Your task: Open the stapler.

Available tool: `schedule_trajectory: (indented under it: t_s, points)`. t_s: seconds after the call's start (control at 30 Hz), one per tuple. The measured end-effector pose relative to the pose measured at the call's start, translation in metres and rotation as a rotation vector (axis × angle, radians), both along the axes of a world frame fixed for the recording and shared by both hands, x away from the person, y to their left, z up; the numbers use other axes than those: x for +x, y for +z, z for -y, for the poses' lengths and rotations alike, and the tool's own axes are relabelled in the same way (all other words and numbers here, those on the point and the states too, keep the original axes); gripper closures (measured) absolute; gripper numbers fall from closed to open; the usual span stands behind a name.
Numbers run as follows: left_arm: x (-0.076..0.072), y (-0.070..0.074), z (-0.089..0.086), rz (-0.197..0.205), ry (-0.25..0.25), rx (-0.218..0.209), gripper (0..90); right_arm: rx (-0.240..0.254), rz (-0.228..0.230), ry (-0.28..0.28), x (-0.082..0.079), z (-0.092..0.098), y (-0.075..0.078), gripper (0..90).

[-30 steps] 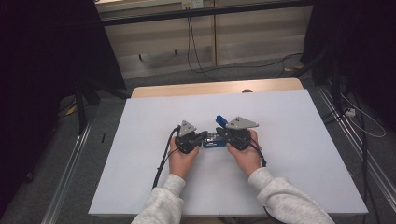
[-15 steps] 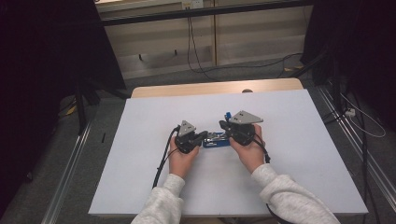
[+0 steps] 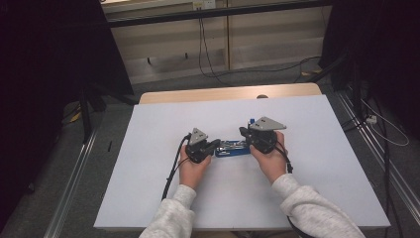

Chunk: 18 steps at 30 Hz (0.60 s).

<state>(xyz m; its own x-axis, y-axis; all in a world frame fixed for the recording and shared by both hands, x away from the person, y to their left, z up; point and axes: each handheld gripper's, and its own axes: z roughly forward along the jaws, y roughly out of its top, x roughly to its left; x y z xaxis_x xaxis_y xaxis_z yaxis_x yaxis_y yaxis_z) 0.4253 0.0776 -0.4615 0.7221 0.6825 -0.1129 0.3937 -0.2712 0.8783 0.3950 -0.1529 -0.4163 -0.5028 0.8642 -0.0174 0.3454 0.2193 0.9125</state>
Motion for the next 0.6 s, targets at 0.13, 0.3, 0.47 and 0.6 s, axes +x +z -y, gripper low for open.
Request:
schedule_trajectory:
  t_s: [0.13,0.3,0.47,0.6]
  points:
    - [0.000,0.000,0.000,0.002,0.000,0.000,90.0,0.000,0.003,-0.010,0.000,0.005,-0.001,90.0]
    - [0.000,0.000,0.000,0.003,-0.002,0.000,90.0,0.029,-0.024,-0.063,0.001,0.024,-0.008,90.0]
    - [0.000,0.000,0.000,0.003,-0.003,0.002,90.0,0.063,-0.041,-0.098,0.002,0.045,-0.016,90.0]
    - [-0.001,0.000,0.000,0.008,-0.001,0.007,90.0,0.040,-0.032,-0.084,0.001,0.047,-0.015,90.0]
